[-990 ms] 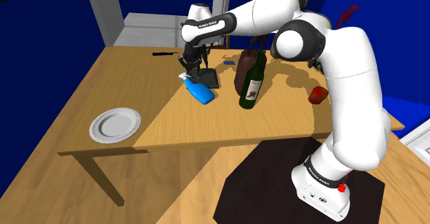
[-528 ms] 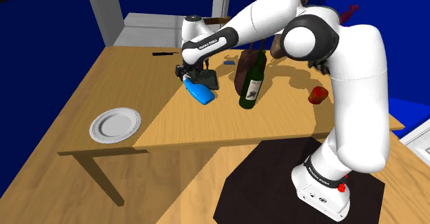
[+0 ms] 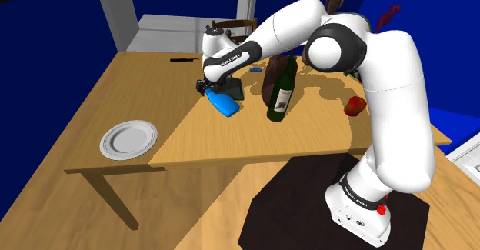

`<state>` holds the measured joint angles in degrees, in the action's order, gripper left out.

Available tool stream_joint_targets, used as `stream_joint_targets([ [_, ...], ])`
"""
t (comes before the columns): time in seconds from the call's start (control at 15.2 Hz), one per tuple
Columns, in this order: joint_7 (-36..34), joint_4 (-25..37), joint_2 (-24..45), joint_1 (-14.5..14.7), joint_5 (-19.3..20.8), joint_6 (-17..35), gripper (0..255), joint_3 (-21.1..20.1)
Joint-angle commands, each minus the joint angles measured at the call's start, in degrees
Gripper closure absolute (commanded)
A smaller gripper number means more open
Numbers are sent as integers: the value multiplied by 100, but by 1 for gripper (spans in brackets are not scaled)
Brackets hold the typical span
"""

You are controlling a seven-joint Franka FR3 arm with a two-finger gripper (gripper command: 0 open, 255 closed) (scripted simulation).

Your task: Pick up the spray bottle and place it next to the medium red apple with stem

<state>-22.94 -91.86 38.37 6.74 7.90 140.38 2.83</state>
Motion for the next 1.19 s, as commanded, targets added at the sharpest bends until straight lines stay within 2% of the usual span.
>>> stream_joint_targets([
  [0.0,0,1,14,-2,1,16,0,1],
  [0.33,0,1,13,-1,1,16,0,1],
  [0.4,0,1,13,-1,1,16,255,1],
  [1.12,16,7,-82,-3,-6,-85,255,-4],
])
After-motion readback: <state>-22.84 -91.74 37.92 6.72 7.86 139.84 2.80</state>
